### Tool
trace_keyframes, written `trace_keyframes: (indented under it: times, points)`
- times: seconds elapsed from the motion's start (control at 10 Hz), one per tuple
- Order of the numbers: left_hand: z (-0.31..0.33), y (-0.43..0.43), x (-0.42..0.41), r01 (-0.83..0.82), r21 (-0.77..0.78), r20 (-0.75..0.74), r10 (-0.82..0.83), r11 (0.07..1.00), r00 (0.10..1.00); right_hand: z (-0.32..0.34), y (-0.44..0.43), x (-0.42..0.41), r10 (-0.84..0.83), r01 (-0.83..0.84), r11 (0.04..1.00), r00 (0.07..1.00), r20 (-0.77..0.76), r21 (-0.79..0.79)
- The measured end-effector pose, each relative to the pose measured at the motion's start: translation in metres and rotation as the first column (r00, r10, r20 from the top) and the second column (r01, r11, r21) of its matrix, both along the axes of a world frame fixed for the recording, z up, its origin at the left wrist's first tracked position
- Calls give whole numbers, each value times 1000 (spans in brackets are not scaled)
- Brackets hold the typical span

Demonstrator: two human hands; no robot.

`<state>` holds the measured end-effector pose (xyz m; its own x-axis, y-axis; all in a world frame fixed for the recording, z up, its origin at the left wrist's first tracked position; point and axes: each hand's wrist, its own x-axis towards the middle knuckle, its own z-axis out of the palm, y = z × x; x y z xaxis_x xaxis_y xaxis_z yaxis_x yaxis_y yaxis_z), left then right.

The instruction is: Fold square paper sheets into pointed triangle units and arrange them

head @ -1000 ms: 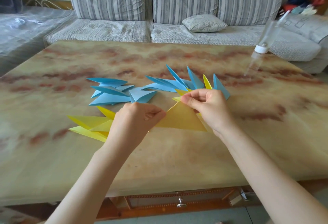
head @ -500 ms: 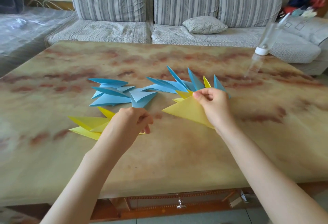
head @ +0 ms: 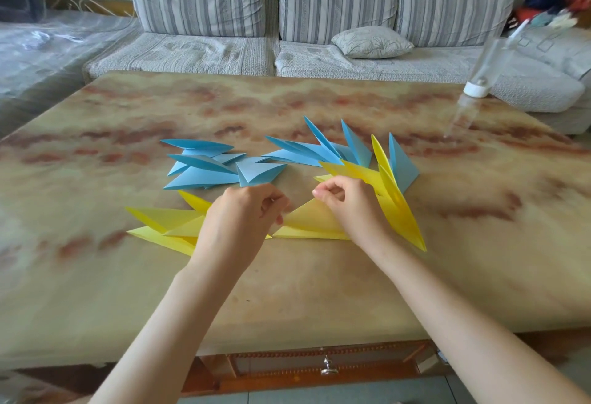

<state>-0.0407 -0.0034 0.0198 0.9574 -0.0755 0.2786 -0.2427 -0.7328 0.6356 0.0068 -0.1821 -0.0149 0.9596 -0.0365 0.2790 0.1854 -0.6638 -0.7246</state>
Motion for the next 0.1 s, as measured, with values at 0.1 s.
trace_keyframes:
  times: [0.1]
  points:
    - [-1, 0, 1, -42, 0, 7, 42, 999, 999, -1, 4, -1, -11, 11, 1000, 999, 48, -13]
